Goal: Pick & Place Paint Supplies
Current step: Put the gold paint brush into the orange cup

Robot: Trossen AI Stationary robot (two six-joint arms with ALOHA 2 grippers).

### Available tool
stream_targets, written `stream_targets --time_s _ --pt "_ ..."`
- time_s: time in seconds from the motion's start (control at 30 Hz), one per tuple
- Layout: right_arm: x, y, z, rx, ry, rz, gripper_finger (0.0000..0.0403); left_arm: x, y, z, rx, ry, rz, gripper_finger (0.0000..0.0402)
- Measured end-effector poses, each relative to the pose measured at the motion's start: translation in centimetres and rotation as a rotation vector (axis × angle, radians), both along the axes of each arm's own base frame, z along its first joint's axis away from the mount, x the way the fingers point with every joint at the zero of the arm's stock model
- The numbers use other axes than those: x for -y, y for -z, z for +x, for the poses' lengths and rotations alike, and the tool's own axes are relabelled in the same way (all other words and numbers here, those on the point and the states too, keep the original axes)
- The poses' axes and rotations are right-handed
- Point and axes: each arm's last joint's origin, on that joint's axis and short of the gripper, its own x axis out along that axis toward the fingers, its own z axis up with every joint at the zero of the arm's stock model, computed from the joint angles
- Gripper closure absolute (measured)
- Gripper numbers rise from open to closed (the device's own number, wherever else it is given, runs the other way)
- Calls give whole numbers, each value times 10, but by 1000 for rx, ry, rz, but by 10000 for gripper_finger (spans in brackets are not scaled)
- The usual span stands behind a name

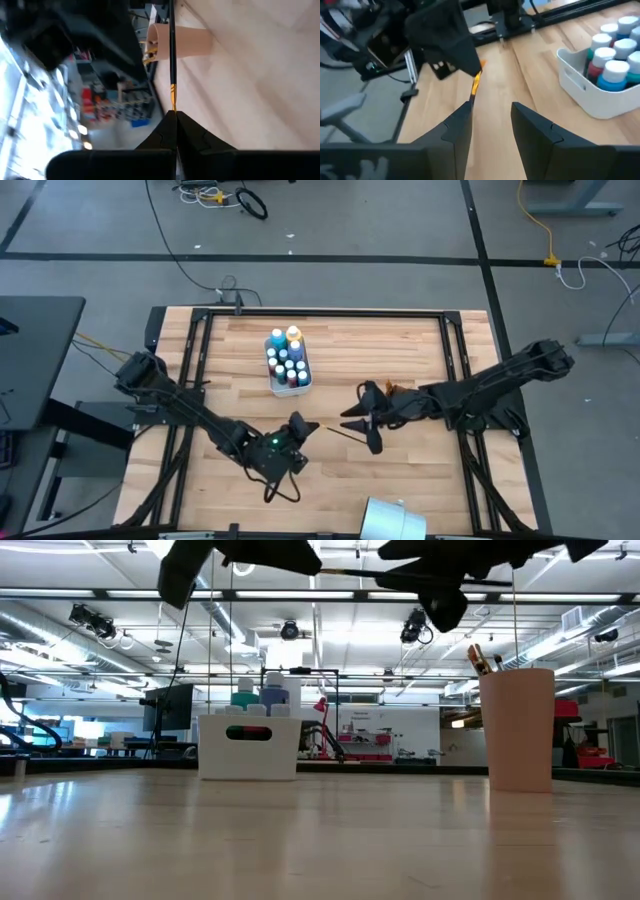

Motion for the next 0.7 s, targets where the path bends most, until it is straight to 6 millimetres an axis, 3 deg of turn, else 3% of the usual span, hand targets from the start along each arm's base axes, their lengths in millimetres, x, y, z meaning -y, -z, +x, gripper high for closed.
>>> stream_targets --time_s 0.27,0.7 --pt "7 2 4 -11 -14 85 263 -1 -6 5 -97 94 236 398" --pt "9 2 5 -9 -1 85 263 -23 -20 25 -84 138 377 398"
